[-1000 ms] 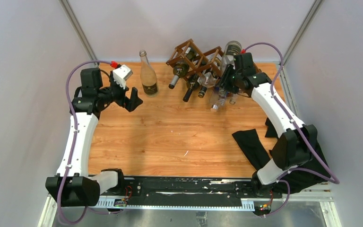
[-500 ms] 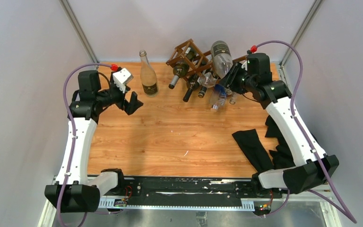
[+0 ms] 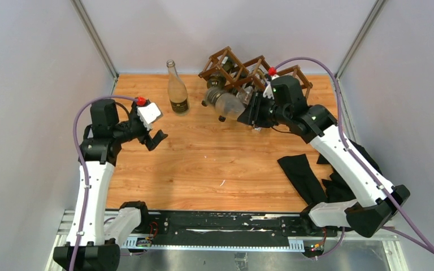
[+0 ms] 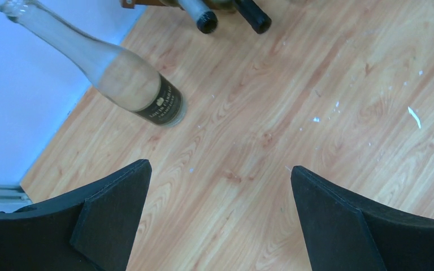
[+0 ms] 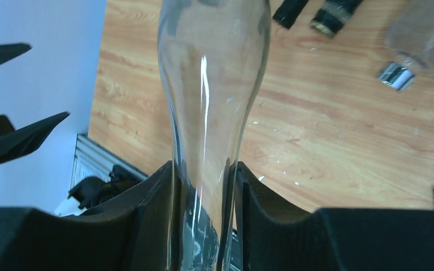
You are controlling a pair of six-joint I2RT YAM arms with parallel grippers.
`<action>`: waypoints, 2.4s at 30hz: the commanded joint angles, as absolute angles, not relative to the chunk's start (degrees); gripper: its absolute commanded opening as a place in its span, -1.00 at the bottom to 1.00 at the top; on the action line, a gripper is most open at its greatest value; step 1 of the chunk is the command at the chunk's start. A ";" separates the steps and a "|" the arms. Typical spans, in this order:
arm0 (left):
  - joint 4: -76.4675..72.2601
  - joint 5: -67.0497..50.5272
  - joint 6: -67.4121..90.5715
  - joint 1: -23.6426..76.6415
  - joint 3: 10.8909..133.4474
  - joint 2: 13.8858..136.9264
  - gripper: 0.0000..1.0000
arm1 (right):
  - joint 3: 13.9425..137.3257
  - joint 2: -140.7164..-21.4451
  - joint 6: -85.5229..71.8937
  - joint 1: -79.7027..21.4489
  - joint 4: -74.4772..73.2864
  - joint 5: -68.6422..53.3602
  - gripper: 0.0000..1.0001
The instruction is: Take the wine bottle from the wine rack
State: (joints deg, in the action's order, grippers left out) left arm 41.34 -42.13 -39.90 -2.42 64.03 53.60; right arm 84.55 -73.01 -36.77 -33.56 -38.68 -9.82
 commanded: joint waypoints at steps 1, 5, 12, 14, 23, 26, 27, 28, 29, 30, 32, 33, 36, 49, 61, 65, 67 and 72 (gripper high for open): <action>42.61 -43.83 -48.87 -1.07 60.83 50.18 1.00 | 86.63 -71.11 -35.95 -39.83 -31.18 -10.91 -1.00; 42.58 -42.39 -51.14 3.09 59.02 48.08 1.00 | 86.65 -72.31 -35.70 -43.85 -32.50 -11.16 -1.00; 42.56 -43.64 -52.60 8.76 50.70 42.22 1.00 | 86.91 -76.75 -34.89 -51.20 -35.45 -12.26 -1.00; 42.48 -43.98 -51.97 10.78 48.61 40.62 1.00 | 87.90 -78.38 -34.38 -53.40 -36.54 -11.98 -1.00; 39.12 -45.89 -36.38 14.24 46.09 39.79 1.00 | 91.09 -83.72 -31.76 -59.93 -39.43 -7.06 -1.00; 34.79 -41.75 -31.07 14.03 45.33 39.85 1.00 | 87.49 -83.84 -30.69 -60.68 -39.24 -5.45 -0.96; 34.47 -41.64 -30.92 13.88 45.50 40.18 1.00 | 86.07 -83.85 -29.91 -61.11 -39.28 -4.64 -0.76; 34.26 -41.81 -30.61 13.48 45.67 40.69 1.00 | 84.17 -83.85 -28.73 -61.92 -39.29 -3.10 -0.52; 33.77 -41.80 -29.63 12.96 45.70 41.29 1.00 | 82.25 -83.89 -28.20 -62.66 -39.39 -1.76 -0.27; 33.42 -42.05 -29.12 12.33 45.75 41.95 1.00 | 80.17 -83.97 -27.67 -63.19 -39.28 -2.08 -0.08; 33.52 -43.21 -29.41 10.29 45.72 42.94 1.00 | 76.34 -83.90 -27.03 -64.56 -38.94 -3.66 0.23; 34.15 -43.60 -30.14 9.42 45.64 43.45 1.00 | 74.41 -83.54 -25.55 -66.43 -38.27 -3.34 0.33; 34.94 -44.48 -31.07 6.26 45.49 44.81 1.00 | 69.98 -82.94 -22.22 -70.80 -37.33 -0.26 0.53; 34.64 -47.44 -26.71 -1.51 48.09 48.23 1.00 | 60.58 -87.79 -11.09 -82.86 -29.21 -2.66 0.67; 32.83 -48.28 -24.46 -4.91 50.70 49.64 1.00 | 56.59 -97.09 -7.87 -86.10 -24.36 -1.47 0.57; 33.30 -48.68 -24.44 -5.05 50.87 50.18 1.00 | 54.97 -97.72 -9.27 -84.55 -22.07 -2.00 0.54; 33.20 -48.70 -23.49 -5.07 51.25 50.62 1.00 | 54.30 -98.77 -9.85 -83.27 -21.24 -2.20 0.59; 31.88 -48.81 -20.82 -5.05 52.93 51.66 1.00 | 55.93 -102.60 -8.95 -81.91 -21.68 -2.67 0.80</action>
State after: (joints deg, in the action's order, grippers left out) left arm 33.50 -47.59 -23.33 -4.69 50.39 51.16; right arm 59.64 -94.17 -10.35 -83.31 -13.69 -5.63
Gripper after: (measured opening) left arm 0.997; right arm 0.859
